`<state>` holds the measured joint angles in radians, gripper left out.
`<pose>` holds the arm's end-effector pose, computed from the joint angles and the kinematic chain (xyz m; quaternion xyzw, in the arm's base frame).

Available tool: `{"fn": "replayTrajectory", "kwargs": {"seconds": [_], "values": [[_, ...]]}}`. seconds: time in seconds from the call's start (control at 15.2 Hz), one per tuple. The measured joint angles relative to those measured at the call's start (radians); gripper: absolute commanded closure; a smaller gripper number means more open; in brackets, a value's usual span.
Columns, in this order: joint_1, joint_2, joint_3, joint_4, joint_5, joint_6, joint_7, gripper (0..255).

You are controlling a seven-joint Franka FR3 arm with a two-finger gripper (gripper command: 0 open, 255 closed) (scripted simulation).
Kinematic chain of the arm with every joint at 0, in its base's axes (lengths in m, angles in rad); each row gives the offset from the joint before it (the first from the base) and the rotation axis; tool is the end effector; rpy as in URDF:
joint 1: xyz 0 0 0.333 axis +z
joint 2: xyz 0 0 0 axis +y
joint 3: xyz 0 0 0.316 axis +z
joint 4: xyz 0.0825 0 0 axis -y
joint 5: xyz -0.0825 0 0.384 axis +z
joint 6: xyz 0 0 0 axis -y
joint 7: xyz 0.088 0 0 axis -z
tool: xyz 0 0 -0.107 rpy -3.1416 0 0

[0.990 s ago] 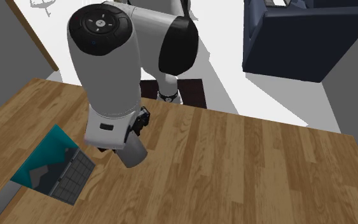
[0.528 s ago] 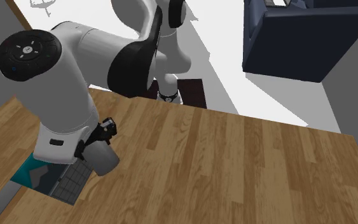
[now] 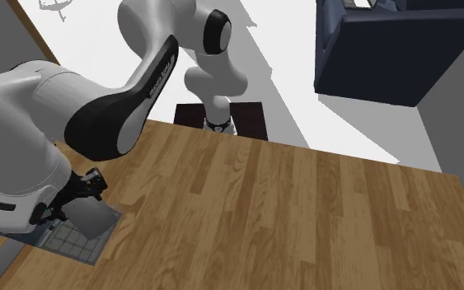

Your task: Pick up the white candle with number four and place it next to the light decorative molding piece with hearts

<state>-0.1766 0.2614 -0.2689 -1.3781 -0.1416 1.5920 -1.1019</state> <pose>0.5723 -0.2656 0.5690 0.9391 0.3267 -0.0868 0.0619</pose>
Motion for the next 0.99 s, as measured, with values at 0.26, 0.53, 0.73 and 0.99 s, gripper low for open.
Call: {"fn": "replayTrajectory", "kwargs": {"seconds": [0.26, 0.53, 0.73, 0.99], "values": [[-0.069, 0.124, -0.022, 0.134, 0.037, 0.002, -0.081, 255], [-0.144, 0.242, -0.035, 0.267, 0.073, -0.003, -0.154, 255], [-0.202, 0.339, -0.038, 0.391, 0.099, -0.024, -0.201, 255], [-0.208, 0.351, -0.037, 0.356, 0.102, 0.025, -0.205, 255]]}}
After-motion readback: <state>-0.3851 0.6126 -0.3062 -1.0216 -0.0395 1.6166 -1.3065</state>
